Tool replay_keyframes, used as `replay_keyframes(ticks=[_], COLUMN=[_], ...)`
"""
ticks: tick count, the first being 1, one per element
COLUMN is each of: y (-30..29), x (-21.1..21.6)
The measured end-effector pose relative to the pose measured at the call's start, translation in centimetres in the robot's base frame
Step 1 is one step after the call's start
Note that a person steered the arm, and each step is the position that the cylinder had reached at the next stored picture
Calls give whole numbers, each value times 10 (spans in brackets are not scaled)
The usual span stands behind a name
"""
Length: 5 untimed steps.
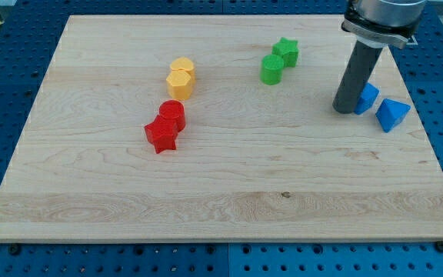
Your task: Push the blue cube above the blue triangle
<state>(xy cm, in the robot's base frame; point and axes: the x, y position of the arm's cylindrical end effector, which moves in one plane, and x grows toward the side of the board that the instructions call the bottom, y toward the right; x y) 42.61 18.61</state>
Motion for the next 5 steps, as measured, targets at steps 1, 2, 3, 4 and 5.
replay_keyframes(ticks=[1, 2, 3, 4, 5], y=[-1, -13, -8, 21, 38], x=[0, -16, -22, -22, -22])
